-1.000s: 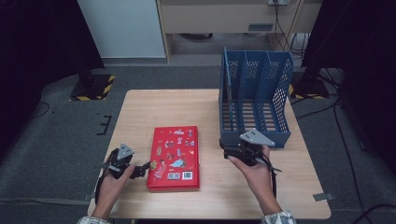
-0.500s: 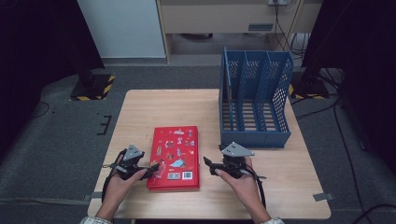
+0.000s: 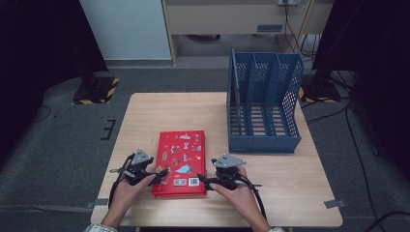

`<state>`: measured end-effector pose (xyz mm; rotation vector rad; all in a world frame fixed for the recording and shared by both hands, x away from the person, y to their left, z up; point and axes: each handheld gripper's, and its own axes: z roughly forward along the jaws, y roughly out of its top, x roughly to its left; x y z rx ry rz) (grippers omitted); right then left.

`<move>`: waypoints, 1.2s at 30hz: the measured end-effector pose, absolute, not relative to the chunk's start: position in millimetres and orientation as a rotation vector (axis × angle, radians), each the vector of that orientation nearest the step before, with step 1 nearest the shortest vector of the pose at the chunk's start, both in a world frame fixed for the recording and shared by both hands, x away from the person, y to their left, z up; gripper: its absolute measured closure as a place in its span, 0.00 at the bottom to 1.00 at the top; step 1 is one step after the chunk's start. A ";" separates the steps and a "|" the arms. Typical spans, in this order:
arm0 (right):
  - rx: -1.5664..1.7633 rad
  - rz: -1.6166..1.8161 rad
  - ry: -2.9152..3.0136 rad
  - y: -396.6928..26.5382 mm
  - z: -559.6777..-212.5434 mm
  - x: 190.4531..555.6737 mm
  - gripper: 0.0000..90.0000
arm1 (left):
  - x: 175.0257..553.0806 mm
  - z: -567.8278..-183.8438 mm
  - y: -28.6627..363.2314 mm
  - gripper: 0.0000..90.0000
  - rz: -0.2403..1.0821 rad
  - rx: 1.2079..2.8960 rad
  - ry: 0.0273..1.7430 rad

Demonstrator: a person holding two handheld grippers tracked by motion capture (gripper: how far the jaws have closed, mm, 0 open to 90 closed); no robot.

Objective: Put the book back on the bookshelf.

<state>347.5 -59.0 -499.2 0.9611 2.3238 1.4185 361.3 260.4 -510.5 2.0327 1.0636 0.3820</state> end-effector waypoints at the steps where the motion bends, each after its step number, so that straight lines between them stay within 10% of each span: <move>1: 0.960 1.416 2.331 -57.4 -500.7 347.5 0.24 | 361.4 -511.2 260.7 0.20 0.369 2.026 1.065; 36: 0.986 1.373 2.423 -44.8 -519.8 341.7 0.23 | 363.4 -511.3 248.5 0.21 0.316 2.059 0.978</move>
